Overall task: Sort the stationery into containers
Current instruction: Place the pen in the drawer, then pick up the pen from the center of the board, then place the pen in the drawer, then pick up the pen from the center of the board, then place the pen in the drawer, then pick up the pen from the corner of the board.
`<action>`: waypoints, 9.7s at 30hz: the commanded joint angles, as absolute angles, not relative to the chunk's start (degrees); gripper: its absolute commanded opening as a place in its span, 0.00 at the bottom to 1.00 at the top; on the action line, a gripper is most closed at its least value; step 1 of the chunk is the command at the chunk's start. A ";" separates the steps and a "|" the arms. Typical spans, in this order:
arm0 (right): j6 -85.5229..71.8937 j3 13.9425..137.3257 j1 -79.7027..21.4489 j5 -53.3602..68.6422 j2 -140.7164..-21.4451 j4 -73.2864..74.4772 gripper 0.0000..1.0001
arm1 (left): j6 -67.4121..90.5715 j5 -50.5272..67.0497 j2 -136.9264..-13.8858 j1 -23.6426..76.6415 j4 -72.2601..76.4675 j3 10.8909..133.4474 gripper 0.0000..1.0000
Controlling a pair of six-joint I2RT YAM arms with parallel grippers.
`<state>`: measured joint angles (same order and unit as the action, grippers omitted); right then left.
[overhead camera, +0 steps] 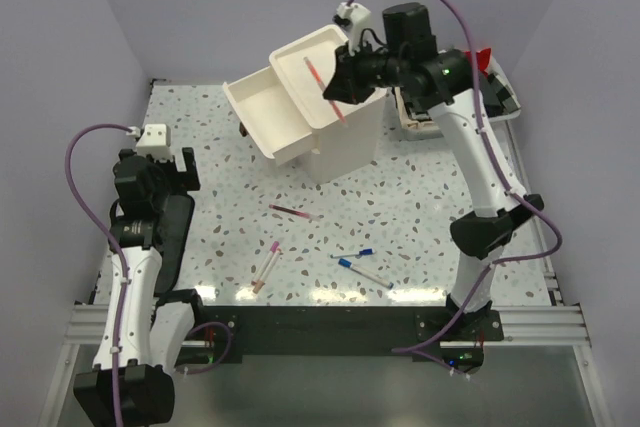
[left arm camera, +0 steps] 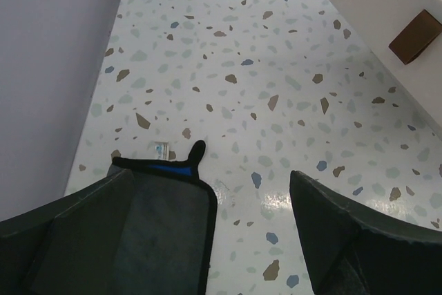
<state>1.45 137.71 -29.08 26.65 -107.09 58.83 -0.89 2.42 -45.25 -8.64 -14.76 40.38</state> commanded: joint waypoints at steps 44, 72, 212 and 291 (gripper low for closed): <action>36.89 74.46 -38.32 16.09 -76.56 46.22 0.56 | 1.40 11.95 -42.10 -14.24 -13.44 39.29 0.99; 53.26 45.44 -45.52 10.11 -79.54 29.27 0.50 | 0.26 13.36 -42.98 -15.64 -17.05 39.99 0.98; 32.69 70.38 -49.04 22.58 -83.11 37.05 0.00 | -0.35 14.15 -46.32 -17.58 -14.15 39.12 0.99; 22.60 60.73 -57.92 4.75 -97.90 41.66 0.56 | 0.62 11.87 -42.45 -16.79 -15.29 37.71 0.99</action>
<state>25.87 57.87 -57.52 5.50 -95.00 43.55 1.85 12.80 -43.05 -16.84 -15.97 37.47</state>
